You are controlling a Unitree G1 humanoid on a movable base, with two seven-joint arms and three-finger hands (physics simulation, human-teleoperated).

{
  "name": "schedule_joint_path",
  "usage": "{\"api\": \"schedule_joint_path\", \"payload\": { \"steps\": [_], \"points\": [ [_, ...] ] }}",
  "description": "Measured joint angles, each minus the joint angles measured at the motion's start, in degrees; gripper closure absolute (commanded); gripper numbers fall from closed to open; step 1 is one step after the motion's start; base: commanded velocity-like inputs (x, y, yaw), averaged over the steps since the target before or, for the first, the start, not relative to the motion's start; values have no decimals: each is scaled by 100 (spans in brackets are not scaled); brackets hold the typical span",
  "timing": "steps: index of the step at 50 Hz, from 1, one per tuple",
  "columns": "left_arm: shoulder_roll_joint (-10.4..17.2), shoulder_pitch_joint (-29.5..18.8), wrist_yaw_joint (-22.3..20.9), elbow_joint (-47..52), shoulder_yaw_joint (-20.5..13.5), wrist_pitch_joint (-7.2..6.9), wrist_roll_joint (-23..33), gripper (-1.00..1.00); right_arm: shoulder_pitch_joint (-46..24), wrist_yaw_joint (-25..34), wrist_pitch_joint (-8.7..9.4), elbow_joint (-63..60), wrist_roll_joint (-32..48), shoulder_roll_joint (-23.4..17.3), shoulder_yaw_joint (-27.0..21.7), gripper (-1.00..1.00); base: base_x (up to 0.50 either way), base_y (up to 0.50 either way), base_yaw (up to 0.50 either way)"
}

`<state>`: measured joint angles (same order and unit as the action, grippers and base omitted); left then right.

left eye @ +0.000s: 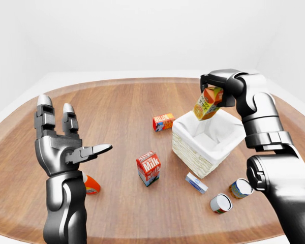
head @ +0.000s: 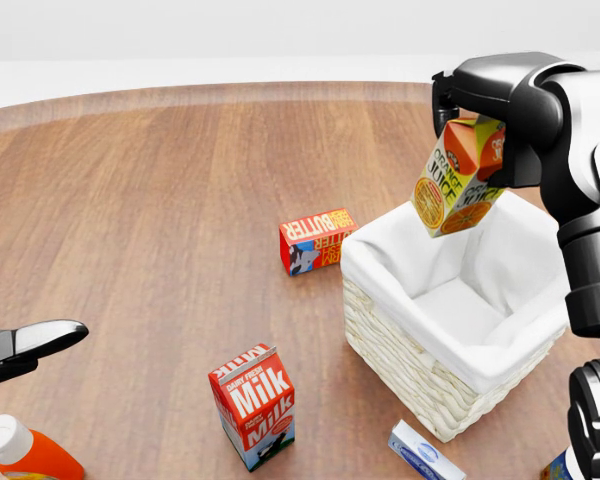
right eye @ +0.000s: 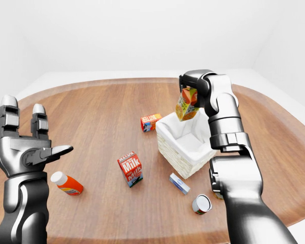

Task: Pick up the orange juice, and put it in the basket.

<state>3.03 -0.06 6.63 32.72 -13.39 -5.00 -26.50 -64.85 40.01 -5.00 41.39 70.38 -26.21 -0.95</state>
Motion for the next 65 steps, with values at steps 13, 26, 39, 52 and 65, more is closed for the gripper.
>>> {"api": "schedule_joint_path", "payload": {
  "steps": [13, 26, 39, 52, 65],
  "points": [
    [-2, 3, -3, 1, 4, 0, 2, -100, 48, -104, 0, 389, 187, -26, 52, 100, 0, 0, 0],
    [-2, 4, -3, 2, 5, 0, 3, -100, -16, -650, 0, 998, 414, 19, 149, 100, 0, 0, 0],
    [-3, 4, -3, 2, 6, 0, 3, -100, -31, -1161, 0, 1567, 515, 93, 241, 100, 0, 0, 0],
    [-3, 4, -3, 1, 6, 0, 3, -100, 139, -1312, 0, 1677, 515, 130, 278, 100, 0, 0, 0],
    [-2, 4, -4, 1, 6, 0, 4, -100, 232, -1508, 0, 1797, 557, 146, 305, 100, 0, 0, 0]
  ]
}}
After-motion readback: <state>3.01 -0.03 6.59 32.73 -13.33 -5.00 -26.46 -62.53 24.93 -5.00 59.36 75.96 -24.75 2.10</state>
